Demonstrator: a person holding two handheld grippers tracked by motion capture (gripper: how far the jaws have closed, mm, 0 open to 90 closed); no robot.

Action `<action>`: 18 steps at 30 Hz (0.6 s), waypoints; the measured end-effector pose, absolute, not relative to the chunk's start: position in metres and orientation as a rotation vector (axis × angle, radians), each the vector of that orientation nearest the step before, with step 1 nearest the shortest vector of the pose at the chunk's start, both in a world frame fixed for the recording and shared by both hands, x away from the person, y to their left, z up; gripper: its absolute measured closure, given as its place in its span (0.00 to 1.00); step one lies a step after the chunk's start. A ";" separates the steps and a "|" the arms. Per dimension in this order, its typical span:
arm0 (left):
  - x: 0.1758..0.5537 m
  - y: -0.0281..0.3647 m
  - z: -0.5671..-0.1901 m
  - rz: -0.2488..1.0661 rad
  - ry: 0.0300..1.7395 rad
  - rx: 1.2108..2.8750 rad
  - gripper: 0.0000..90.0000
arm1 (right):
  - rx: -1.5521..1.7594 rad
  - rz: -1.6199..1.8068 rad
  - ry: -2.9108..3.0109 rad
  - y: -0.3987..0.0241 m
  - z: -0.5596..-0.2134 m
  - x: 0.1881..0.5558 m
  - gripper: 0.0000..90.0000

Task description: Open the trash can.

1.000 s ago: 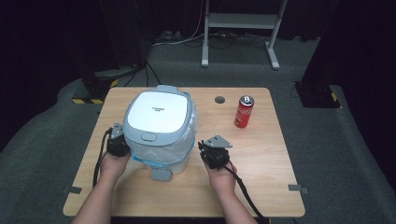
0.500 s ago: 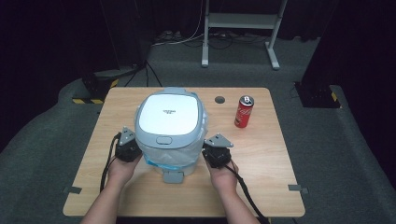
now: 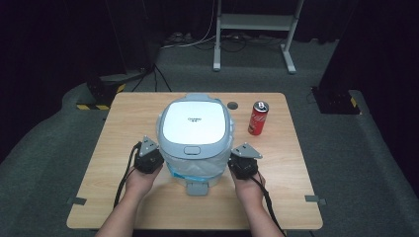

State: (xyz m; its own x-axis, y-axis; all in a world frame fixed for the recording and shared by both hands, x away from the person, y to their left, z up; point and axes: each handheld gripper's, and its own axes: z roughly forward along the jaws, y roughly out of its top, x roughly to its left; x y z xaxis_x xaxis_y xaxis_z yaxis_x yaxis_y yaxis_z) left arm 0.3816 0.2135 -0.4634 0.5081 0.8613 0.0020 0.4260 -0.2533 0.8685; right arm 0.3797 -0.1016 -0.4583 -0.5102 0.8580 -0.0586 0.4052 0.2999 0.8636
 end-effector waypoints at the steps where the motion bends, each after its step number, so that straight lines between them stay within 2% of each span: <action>1: 0.382 0.213 -0.463 0.622 1.065 1.872 1.00 | 1.122 1.135 2.047 -0.102 -0.458 0.380 0.94; 15: 0.381 0.209 -0.464 0.618 1.062 1.861 1.00 | 1.131 1.126 2.036 -0.105 -0.459 0.381 0.94; 18: 0.381 0.209 -0.465 0.613 1.061 1.858 1.00 | 1.130 1.124 2.040 -0.107 -0.458 0.383 0.92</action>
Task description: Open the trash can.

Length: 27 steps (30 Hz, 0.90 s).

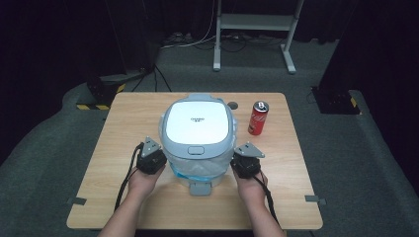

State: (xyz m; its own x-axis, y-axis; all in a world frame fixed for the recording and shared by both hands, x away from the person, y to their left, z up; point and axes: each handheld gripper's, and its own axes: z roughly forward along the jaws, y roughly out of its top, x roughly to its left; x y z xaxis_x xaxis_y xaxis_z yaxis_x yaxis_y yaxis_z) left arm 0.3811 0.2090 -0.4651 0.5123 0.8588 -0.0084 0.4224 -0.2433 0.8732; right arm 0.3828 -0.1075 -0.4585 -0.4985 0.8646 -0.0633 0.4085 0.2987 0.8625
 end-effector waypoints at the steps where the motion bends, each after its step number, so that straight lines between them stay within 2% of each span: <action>1: 0.381 0.210 -0.466 0.601 1.065 1.856 1.00 | 1.130 1.124 2.040 -0.107 -0.458 0.383 0.92; 2: 0.381 0.213 -0.468 0.599 1.088 1.842 0.91 | 1.136 1.139 2.040 -0.110 -0.458 0.383 0.88; 4: 0.378 0.218 -0.473 0.581 1.109 1.828 0.86 | 1.138 1.159 2.031 -0.115 -0.459 0.381 0.87; 13: 0.349 0.232 -0.490 0.615 1.101 1.847 0.76 | 1.179 1.111 2.046 -0.147 -0.480 0.365 0.77; 16: 0.335 0.238 -0.497 0.586 1.105 1.832 0.70 | 1.230 1.062 2.059 -0.165 -0.494 0.358 0.68; 17: 0.335 0.238 -0.497 0.586 1.105 1.832 0.68 | 1.230 1.062 2.059 -0.165 -0.494 0.358 0.68; 18: 0.331 0.238 -0.500 0.576 1.104 1.832 0.66 | 1.261 1.021 2.062 -0.174 -0.501 0.357 0.62; 19: 0.325 0.239 -0.504 0.560 1.100 1.833 0.66 | 1.261 1.021 2.062 -0.174 -0.501 0.357 0.62; 20: 0.314 0.239 -0.513 0.527 1.096 1.826 0.62 | 1.297 0.970 2.072 -0.183 -0.507 0.356 0.56; 27: 0.297 0.225 -0.514 0.442 1.024 1.843 0.56 | 1.374 0.907 2.040 -0.201 -0.513 0.355 0.51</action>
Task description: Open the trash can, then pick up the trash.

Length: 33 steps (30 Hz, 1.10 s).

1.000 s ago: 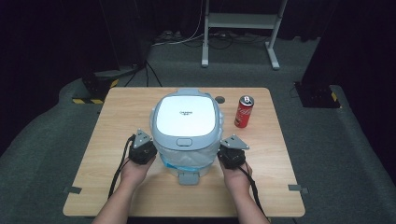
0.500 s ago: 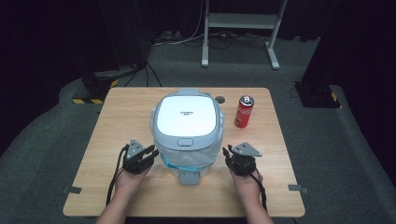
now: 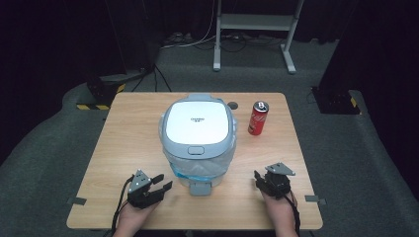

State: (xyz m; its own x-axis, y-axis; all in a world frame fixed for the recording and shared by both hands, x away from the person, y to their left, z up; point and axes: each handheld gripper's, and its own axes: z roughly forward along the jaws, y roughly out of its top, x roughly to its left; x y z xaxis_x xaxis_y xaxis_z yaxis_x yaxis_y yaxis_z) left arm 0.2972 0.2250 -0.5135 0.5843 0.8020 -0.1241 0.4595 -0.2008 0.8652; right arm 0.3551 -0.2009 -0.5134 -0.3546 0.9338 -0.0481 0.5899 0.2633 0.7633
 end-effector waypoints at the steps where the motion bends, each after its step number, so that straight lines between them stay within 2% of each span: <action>1: 0.294 0.221 -0.513 0.443 1.000 1.855 0.56 | 1.383 0.899 2.040 -0.201 -0.516 0.358 0.49; 11: 0.283 0.186 -0.506 0.368 0.848 1.906 0.63 | 1.375 0.866 2.083 -0.193 -0.524 0.366 0.50; 20: 0.282 0.151 -0.510 0.391 0.795 1.934 0.81 | 1.364 0.895 2.111 -0.194 -0.525 0.364 0.49; 28: 0.287 0.131 -0.513 0.419 0.781 1.960 0.79 | 1.357 0.898 2.115 -0.194 -0.525 0.362 0.49; 33: 0.291 0.127 -0.515 0.416 0.777 1.975 0.83 | 1.361 0.901 2.116 -0.194 -0.525 0.361 0.49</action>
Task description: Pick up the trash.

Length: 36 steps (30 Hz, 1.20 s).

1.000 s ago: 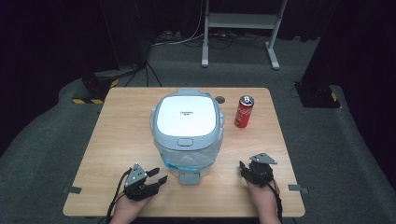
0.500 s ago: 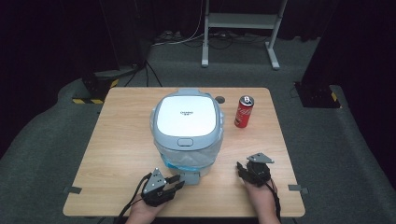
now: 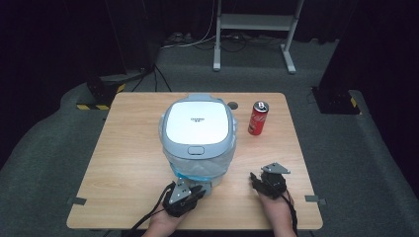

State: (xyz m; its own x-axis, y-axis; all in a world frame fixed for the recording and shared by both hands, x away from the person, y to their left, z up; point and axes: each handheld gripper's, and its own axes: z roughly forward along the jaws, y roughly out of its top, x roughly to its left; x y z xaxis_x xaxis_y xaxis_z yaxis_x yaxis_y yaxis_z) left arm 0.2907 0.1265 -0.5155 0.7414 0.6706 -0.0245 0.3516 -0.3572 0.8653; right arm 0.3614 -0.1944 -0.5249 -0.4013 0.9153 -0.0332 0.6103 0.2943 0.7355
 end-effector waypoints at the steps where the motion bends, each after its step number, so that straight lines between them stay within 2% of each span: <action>1: 0.291 0.127 -0.515 0.416 0.777 1.975 0.84 | 1.361 0.901 2.116 -0.194 -0.525 0.361 0.49; 11: 0.295 0.129 -0.519 0.406 0.811 1.953 0.89 | 1.356 0.904 2.122 -0.194 -0.525 0.361 0.49; 18: 0.299 0.130 -0.519 0.399 0.824 1.972 0.97 | 1.350 0.905 2.127 -0.194 -0.525 0.362 0.49; 36: 0.301 0.128 -0.522 0.385 0.832 2.015 0.98 | 1.355 0.909 2.126 -0.193 -0.525 0.362 0.49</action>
State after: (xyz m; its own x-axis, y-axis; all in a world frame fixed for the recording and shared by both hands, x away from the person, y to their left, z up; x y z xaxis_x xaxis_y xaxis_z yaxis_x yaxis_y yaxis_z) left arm 0.3012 0.1284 -0.5220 0.7255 0.6865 -0.0478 0.4082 -0.3734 0.8330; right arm 0.3618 -0.1931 -0.5251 -0.4110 0.9112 -0.0284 0.6091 0.2977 0.7351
